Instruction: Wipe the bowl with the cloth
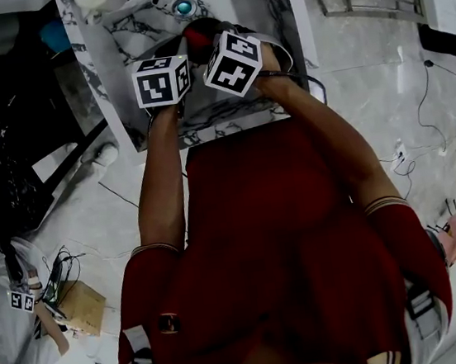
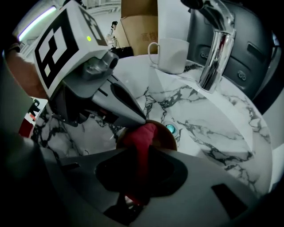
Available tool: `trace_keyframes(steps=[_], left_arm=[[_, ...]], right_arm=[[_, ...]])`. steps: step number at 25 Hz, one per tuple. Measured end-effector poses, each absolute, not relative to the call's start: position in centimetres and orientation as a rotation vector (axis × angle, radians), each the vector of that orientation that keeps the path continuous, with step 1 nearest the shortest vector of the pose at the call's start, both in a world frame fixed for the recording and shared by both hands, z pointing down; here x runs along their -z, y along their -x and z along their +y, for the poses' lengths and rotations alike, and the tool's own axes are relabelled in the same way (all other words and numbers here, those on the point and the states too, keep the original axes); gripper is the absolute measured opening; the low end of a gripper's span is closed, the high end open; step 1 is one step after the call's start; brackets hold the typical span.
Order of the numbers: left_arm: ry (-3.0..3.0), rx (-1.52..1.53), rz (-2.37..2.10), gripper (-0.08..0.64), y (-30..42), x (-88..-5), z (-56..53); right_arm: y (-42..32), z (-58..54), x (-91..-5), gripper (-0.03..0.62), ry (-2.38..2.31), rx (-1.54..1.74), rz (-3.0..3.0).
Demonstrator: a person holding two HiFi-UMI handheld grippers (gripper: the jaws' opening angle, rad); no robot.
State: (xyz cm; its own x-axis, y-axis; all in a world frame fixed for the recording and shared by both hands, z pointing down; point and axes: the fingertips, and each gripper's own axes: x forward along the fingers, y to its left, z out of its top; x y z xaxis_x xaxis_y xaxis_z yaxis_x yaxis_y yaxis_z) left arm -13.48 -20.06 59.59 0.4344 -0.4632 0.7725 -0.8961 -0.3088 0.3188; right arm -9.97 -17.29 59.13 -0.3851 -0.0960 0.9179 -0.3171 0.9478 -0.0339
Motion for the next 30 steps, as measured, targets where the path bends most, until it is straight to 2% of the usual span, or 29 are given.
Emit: trace_keyframes(steps=[16,30], left_arm=[[-1.996,-0.756,-1.263,0.012,14.0,-56.7,-20.4],[-2.034,-0.763,-1.393,0.012,14.3,-54.0,-20.5]], right_arm=[[8.9,-20.4,-55.9,0.074,-0.622,-0.492,-2.073],[6.8,-20.6,-54.3,0.072,-0.694,-0.511,-2.074]])
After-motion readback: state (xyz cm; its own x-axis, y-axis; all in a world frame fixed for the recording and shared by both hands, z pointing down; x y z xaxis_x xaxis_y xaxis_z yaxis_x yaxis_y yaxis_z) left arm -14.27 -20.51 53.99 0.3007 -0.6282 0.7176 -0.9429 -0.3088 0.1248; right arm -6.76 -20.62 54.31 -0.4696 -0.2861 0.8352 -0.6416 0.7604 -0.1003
